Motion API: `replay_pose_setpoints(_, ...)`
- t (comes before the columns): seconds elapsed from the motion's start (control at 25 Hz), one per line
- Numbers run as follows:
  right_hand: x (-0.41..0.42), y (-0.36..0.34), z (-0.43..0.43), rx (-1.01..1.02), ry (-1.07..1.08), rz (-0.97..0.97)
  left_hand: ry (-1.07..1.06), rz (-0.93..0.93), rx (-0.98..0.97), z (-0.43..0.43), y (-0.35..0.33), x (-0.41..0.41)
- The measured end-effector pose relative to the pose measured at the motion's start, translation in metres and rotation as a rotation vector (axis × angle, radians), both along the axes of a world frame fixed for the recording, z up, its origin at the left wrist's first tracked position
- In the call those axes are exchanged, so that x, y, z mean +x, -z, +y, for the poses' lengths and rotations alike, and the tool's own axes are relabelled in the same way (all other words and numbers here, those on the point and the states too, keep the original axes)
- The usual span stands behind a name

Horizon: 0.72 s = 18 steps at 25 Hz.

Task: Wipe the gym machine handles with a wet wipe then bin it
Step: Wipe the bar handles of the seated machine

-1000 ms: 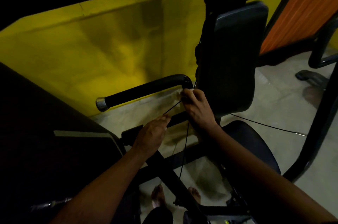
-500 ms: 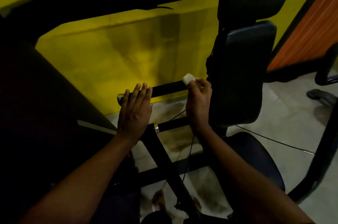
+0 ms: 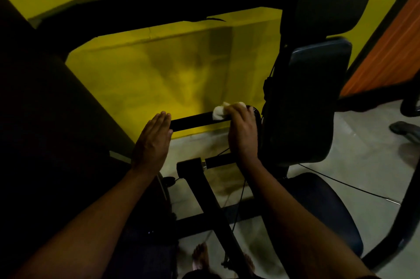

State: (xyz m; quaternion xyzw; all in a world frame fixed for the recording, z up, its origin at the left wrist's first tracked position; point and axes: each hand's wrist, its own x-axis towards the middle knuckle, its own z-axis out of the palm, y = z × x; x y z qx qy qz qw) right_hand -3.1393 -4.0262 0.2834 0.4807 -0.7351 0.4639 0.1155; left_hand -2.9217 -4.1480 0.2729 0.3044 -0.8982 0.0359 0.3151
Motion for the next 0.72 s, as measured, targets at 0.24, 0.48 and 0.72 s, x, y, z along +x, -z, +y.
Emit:
replay_pose_setpoints(0.24,-0.013,-0.001,-0.005,0.062,0.008,0.071,0.083,-0.022,0.008,-0.009,0.001,0.006)
replay_pose_setpoints(0.48,0.024,-0.016,-0.018,-0.31,0.46,-0.702,0.024,0.014,0.039,-0.002,0.006,0.001)
replay_pose_setpoints(0.72,0.035,-0.027,-0.033,-0.743,0.311,-1.806,0.036,0.009,0.031,0.0,0.001,0.001)
